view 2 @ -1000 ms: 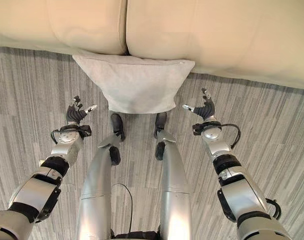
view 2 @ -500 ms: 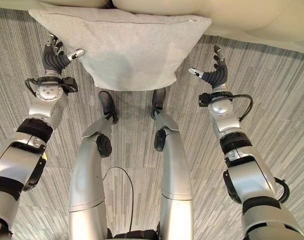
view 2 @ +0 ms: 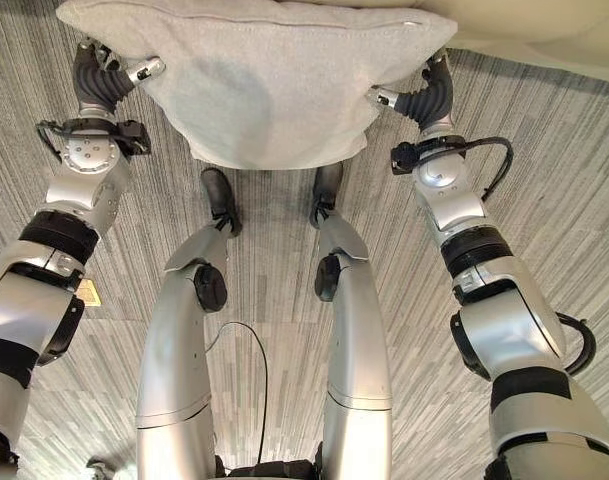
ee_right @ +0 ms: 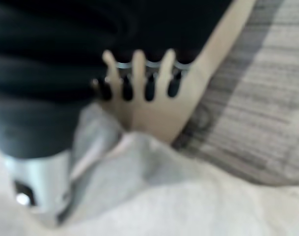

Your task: Pick up all the scattered cushions and arrange them neatly on the sofa.

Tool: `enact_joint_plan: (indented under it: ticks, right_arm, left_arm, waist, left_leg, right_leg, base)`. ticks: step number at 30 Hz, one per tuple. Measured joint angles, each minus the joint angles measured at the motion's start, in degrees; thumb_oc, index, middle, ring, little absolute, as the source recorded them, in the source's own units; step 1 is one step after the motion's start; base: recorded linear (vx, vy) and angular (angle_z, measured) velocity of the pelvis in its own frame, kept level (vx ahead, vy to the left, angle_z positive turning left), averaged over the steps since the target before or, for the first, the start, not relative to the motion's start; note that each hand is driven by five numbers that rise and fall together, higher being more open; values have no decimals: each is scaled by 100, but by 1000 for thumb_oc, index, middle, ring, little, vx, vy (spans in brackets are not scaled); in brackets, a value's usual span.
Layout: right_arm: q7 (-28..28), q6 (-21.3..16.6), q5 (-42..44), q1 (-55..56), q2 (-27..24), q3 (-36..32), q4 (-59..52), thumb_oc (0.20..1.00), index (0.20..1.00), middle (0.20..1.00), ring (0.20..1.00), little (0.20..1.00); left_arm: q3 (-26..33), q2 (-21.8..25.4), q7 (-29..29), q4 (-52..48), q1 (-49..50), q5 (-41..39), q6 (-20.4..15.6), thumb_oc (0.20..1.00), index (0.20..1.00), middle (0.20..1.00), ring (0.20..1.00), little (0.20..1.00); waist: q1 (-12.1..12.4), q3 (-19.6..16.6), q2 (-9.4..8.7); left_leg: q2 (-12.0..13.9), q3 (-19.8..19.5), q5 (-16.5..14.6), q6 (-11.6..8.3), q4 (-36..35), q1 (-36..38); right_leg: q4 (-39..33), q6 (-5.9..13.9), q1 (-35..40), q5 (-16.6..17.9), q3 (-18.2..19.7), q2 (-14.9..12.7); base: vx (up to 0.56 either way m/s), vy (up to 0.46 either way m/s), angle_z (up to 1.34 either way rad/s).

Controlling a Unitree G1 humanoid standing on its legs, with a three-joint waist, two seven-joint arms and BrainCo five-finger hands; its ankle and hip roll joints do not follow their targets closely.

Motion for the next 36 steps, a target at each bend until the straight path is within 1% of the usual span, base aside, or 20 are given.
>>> enact_joint_plan:
  ticks: [1, 2, 7, 8, 9, 10, 12, 16, 19, 23, 24, 25, 27, 28, 29, 30, 32, 33, 35, 36]
  right_arm:
    - [-15, 10, -3, -96, 29, 26, 34, 1000, 1000, 1000, 1000, 1000]
    - [-13, 11, -4, -157, 54, 57, 89, 1000, 1000, 1000, 1000, 1000]
    - [-131, 129, -2, -226, 456, 65, 132, 1000, 1000, 1000, 1000, 1000]
    - [-147, 132, -2, -221, 463, 64, 132, 1000, 1000, 1000, 1000, 1000]
    - [-148, 133, -1, -209, 521, 70, 128, 492, 492, 492, 492, 492]
    - [-159, 140, -3, -214, 558, 59, 130, 200, 200, 200, 200, 200]
    - [-167, 141, -4, -232, 684, 62, 122, 200, 200, 200, 200, 200]
    - [-259, 208, -13, -271, 682, -2, -21, 200, 200, 200, 200, 200]
    - [-258, 275, -129, -245, 628, -13, -174, 200, 200, 200, 200, 200]
    - [-256, 328, -227, 26, 736, -38, -329, 200, 200, 200, 200, 200]
    - [-248, 337, -227, 80, 665, -81, -371, 200, 200, 200, 200, 200]
    - [-209, 368, -231, 192, 596, -155, -552, 200, 200, 200, 200, 200]
    - [-189, 377, -242, 541, 567, -178, -826, 200, 200, 200, 200, 200]
    - [-166, 332, -298, 956, 655, -174, -919, 200, 200, 200, 200, 200]
    - [-154, 295, -363, 1206, 709, -215, -986, 200, 200, 200, 200, 200]
    - [-145, 284, -401, 1405, 706, -327, -1123, 200, 200, 200, 200, 200]
    - [-122, 262, -462, 2037, 735, -658, -1697, 200, 200, 200, 200, 200]
    - [-123, 245, -462, 2208, 757, -685, -1747, 200, 200, 200, 200, 200]
    - [-68, 233, -473, 2568, 764, -808, -1923, 200, 200, 200, 200, 200]
    - [29, 197, -511, 3049, 867, -999, -2193, 200, 200, 200, 200, 200]
  left_arm:
    - [-3, -139, 106, -1, -97, -14, 1, 1000, 1000, 1000, 1000, 1000]
    - [-4, -172, 109, -2, -107, -22, 0, 1000, 1000, 1000, 1000, 1000]
    - [-1, -541, 278, -2, -107, -213, -1, 1000, 1000, 1000, 1000, 1000]
    - [5, -580, 341, -3, -109, -214, -2, 1000, 1000, 1000, 1000, 1000]
    - [5, -596, 352, -1, -110, -214, -1, 1000, 1000, 1000, 1000, 1000]
    - [17, -608, 381, -3, -110, -220, -3, 1000, 1000, 1000, 1000, 1000]
    - [16, -611, 407, -7, -109, -221, -3, 200, 200, 200, 200, 200]
    - [127, -591, 575, -200, -69, -383, -2, 200, 200, 200, 200, 200]
    - [183, -539, 589, -402, 64, -388, 2, 200, 200, 200, 200, 200]
    - [257, -627, 594, -483, 388, -386, 2, 200, 200, 200, 200, 200]
    - [279, -622, 593, -525, 429, -385, 12, 200, 200, 200, 200, 200]
    - [371, -604, 594, -803, 591, -384, 37, 200, 200, 200, 200, 200]
    - [491, -655, 590, -1207, 1070, -374, 40, 200, 200, 200, 200, 200]
    - [486, -773, 564, -1248, 1482, -358, 11, 200, 200, 200, 200, 200]
    - [489, -837, 545, -1290, 1705, -323, -6, 200, 200, 200, 200, 200]
    - [505, -865, 543, -1447, 1868, -320, -8, 200, 200, 200, 200, 200]
    - [609, -921, 471, -2062, 2433, -247, -31, 200, 200, 200, 200, 200]
    - [637, -937, 444, -2168, 2652, -131, -41, 200, 200, 200, 200, 200]
    - [699, -1042, 345, -2340, 2975, -74, -41, 200, 200, 200, 200, 200]
    - [871, -1227, 294, -2689, 3474, 35, -56, 200, 200, 200, 200, 200]
  waist:
    - [79, 0, 1]
    - [94, 0, 2]
    - [114, -3, 6]
    - [114, -3, 6]
    - [115, -5, 10]
    - [114, -6, 12]
    - [121, -7, 14]
    - [126, -7, 15]
    - [129, -7, 15]
    - [85, -41, 24]
    - [81, -78, 50]
    - [81, -61, 52]
    - [60, -60, 51]
    - [38, -366, 65]
    - [27, -602, 89]
    - [22, -713, 100]
    - [41, -726, 109]
    - [24, -727, 109]
    - [63, -728, 111]
    - [79, -724, 110]
  left_leg:
    - [0, 1, 11, -11, -1, -51]
    - [0, 0, 15, -14, -4, -58]
    - [2, 3, 24, -8, 26, -58]
    - [2, 6, 25, -9, 28, -58]
    - [2, 7, 27, -11, 29, -56]
    - [6, 7, 32, -17, 26, -56]
    - [21, 7, 45, -30, 21, -55]
    - [54, 18, 131, -52, -80, -29]
    - [66, 16, 174, -75, -112, 30]
    - [62, -19, 288, -105, -389, 347]
    - [67, -28, 305, -99, -432, 392]
    - [54, -21, 391, -103, -559, 534]
    - [44, -33, 417, -118, -710, 867]
    - [22, -57, 370, -167, -821, 990]
    - [17, -75, 349, -187, -855, 970]
    - [8, -85, 349, -187, -886, 1004]
    - [-6, -119, 383, -171, -986, 1322]
    - [-12, -150, 383, -176, -1006, 1518]
    - [-26, -186, 355, -205, -1140, 1839]
    - [-68, -225, 383, -264, -1451, 2354]
  right_leg:
    - [27, -5, -68, 1, 5, 2]
    - [29, -7, -79, 2, 5, 3]
    - [61, -7, -82, 1, 11, 3]
    - [64, -9, -87, 2, 16, 2]
    - [65, -10, -94, 3, 19, 4]
    - [63, -10, -99, 3, 32, 16]
    - [47, -29, -102, 16, 42, 42]
    - [-16, -16, -103, 58, 47, 87]
    - [3, -89, -69, 109, 41, 99]
    - [-225, -99, 263, 146, -61, 99]
    - [-259, -104, 327, 151, -94, 99]
    - [-352, -131, 460, 221, -111, 94]
    - [-495, -128, 806, 240, -145, 99]
    - [-583, -24, 939, 150, -153, 102]
    - [-602, -4, 928, 123, -153, 103]
    - [-617, 8, 960, 118, -153, 104]
    - [-701, 20, 1301, 121, -214, 96]
    - [-738, 2, 1518, 131, -248, 97]
    - [-800, 54, 1852, 63, -280, 95]
    - [-1021, 54, 2365, 58, -360, 85]
  base:
    - [0, 0, 0]
    - [0, 0, 0]
    - [3, -35, 0]
    - [0, -69, 0]
    - [1, -47, 0]
    - [-5, -33, -1]
    - [-2, -45, -3]
    - [-11, -63, -1]
    - [-12, -48, 2]
    - [-12, -19, 1]
    - [-15, -38, 4]
    - [-5, -15, 4]
    - [0, 0, 0]
    - [0, 0, 0]
    - [-2, -14, 3]
    - [0, 0, 0]
    - [0, 0, 0]
    - [-4, -20, 5]
    - [-17, -26, 9]
    - [3, -16, 11]
